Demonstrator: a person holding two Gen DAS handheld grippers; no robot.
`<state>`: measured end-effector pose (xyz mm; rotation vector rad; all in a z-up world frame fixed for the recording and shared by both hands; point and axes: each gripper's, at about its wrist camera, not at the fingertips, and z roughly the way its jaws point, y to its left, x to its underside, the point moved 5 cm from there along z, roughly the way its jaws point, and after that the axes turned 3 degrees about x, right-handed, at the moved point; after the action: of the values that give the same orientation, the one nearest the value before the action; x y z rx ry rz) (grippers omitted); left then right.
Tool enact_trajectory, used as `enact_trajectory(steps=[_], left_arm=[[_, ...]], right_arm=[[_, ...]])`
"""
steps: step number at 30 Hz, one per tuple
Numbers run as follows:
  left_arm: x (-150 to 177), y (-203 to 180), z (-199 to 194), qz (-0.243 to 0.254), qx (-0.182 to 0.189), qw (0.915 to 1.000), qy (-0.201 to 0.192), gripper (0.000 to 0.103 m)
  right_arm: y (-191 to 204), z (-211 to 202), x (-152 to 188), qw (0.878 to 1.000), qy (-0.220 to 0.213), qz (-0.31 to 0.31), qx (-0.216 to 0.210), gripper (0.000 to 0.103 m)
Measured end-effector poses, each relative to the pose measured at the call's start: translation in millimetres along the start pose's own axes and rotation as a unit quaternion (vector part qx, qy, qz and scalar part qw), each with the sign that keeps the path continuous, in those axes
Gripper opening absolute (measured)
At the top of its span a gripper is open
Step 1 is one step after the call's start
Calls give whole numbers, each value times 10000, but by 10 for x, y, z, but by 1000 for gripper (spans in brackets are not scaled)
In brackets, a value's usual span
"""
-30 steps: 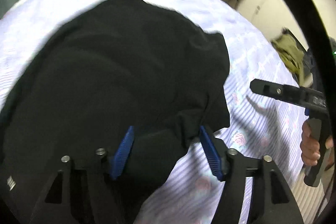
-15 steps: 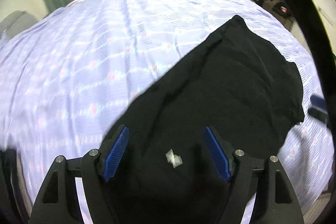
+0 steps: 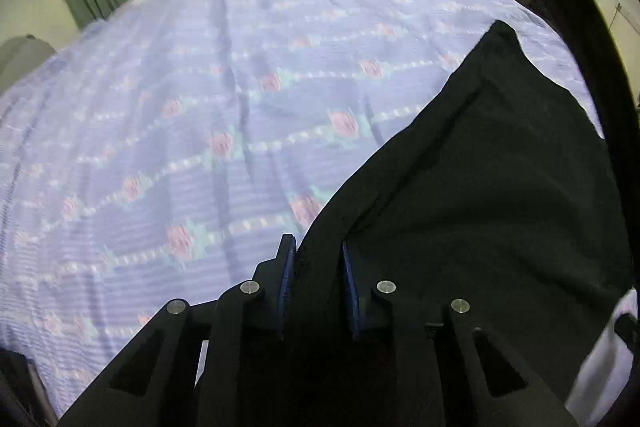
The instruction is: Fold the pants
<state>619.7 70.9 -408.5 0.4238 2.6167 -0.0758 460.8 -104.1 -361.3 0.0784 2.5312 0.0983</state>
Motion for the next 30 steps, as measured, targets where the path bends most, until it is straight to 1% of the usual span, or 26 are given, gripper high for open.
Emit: enact_trajectory(steps=[1, 4, 5, 6, 7, 8, 9, 10, 11, 13, 15, 16, 17, 18, 19, 20, 21, 22, 23, 24, 25, 26, 27, 28, 29, 30], left_arm=[[-8, -27, 5, -12, 12, 10000, 19, 24], [-21, -76, -44, -104, 4, 9999, 91, 34], [-12, -62, -133, -166, -54, 9998, 28, 43], [9, -45, -263, -244, -119, 9996, -96, 57], [44, -23, -453, -344, -209, 9987, -321, 65], [103, -9, -652, -434, -319, 9970, -552, 74], [185, 3, -839, -529, -392, 9952, -720, 79], [330, 18, -1064, -702, -417, 9931, -843, 82], [418, 13, -1166, -815, -423, 9920, -863, 86], [730, 80, -1415, -1217, -475, 9877, -859, 89], [1049, 184, -1530, -1713, -506, 9815, -684, 91], [1283, 232, -1569, -2083, -427, 9756, -554, 91], [1435, 264, -1587, -2311, -357, 9711, -477, 91], [1575, 266, -1546, -2644, -250, 9634, -355, 91], [1741, 282, -1514, -3058, -117, 9517, -235, 91], [1856, 290, -1467, -3461, 35, 9380, -164, 91], [1980, 283, -1436, -3869, 270, 9216, -141, 90], [2104, 246, -1401, -4305, 598, 9003, -226, 90], [2168, 233, -1383, -4528, 709, 8883, -290, 90], [2240, 209, -1358, -4801, 818, 8728, -337, 90], [2302, 171, -1346, -5057, 1008, 8559, -381, 90], [2306, 110, -1300, -5230, 1252, 8420, -422, 90], [2303, 71, -1237, -5343, 1407, 8323, -449, 91], [2320, 48, -1156, -5455, 1391, 8253, -451, 91], [2284, 42, -1129, -5540, 1346, 8205, -412, 90], [2301, 13, -1048, -5679, 1387, 8104, -390, 90]], right_arm=[[-8, 23, 24, 10000, 32, -17, 43, 64], [-54, 95, 138, 9996, 185, -72, 189, 63], [-74, 110, 176, 9993, 271, -97, 235, 63], [-110, 111, 231, 9988, 398, -111, 266, 63], [-128, 96, 231, 9988, 392, -117, 260, 63], [-146, 37, 244, 9990, 323, -142, 274, 63], [-157, -47, 250, 9991, 226, -214, 303, 63], [-155, -112, 248, 9990, 151, -306, 281, 63], [-143, -183, 247, 9989, 85, -395, 244, 63], [-116, -307, 240, 9985, -10, -526, 179, 63], [-75, -387, 225, 9981, -26, -606, 45, 63], [-63, -400, 220, 9980, -17, -630, 5, 63], [-42, -410, 209, 9977, -5, -670, -42, 63], [-18, -410, 206, 9975, 4, -701, -58, 63], [5, -408, 205, 9971, 28, -756, -64, 63], [35, -407, 211, 9966, 53, -819, -65, 63], [59, -413, 220, 9961, 70, -880, -67, 63], [81, -403, 223, 9957, 91, -921, -78, 63], [105, -412, 234, 9953, 118, -956, -109, 63], [114, -416, 232, 9951, 132, -970, -145, 63], [121, -421, 230, 9950, 143, -974, -186, 63], [130, -431, 230, 9948, 154, -982, -228, 63], [134, -435, 234, 9947, 159, -986, -242, 63], [133, -431, 232, 9947, 165, -985, -259, 63], [129, -419, 231, 9947, 184, -974, -265, 63], [122, -399, 232, 9948, 220, -955, -264, 63]])
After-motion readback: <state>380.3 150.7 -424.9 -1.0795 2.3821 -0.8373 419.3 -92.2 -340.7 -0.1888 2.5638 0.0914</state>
